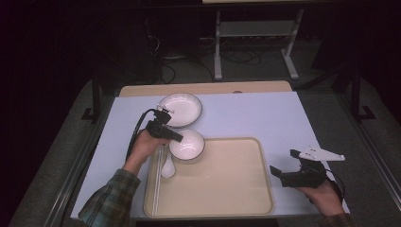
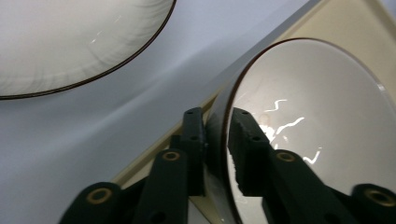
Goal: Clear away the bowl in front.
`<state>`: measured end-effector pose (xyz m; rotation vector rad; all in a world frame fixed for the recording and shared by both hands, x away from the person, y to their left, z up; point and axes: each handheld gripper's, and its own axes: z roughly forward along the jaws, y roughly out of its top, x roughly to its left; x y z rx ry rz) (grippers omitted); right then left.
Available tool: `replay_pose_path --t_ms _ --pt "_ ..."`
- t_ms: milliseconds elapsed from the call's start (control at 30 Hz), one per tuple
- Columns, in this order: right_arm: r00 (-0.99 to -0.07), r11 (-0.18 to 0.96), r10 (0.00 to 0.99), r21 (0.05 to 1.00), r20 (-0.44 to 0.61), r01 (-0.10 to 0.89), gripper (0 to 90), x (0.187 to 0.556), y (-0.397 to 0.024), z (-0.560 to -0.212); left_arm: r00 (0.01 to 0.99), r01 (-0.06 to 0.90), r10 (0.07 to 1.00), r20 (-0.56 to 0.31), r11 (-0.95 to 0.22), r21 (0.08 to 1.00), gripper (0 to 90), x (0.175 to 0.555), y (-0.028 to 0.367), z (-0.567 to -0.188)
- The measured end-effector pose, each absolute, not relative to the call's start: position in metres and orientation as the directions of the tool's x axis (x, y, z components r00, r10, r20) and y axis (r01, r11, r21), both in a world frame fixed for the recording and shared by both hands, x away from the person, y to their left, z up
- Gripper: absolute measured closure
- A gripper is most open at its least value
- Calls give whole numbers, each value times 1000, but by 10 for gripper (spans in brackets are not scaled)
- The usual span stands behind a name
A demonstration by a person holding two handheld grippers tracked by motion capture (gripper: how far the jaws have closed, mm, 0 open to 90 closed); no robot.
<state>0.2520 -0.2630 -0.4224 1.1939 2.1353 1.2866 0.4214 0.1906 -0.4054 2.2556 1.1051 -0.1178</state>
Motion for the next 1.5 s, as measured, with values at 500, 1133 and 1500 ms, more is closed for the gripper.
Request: replay_pose_path --t_ms 500,1133,1500 --pt "-569 223 816 853 101 472 0 252 -263 -422 629 704 695 -349 -318 635 408 418 221 -380" --pt "-567 225 817 852 100 474 0 252 -262 -423 496 706 803 -331 -150 692 261 429 266 -381" --pt "-568 226 817 852 99 473 0 252 -263 -423 375 751 835 -403 -18 660 333 450 278 -404"
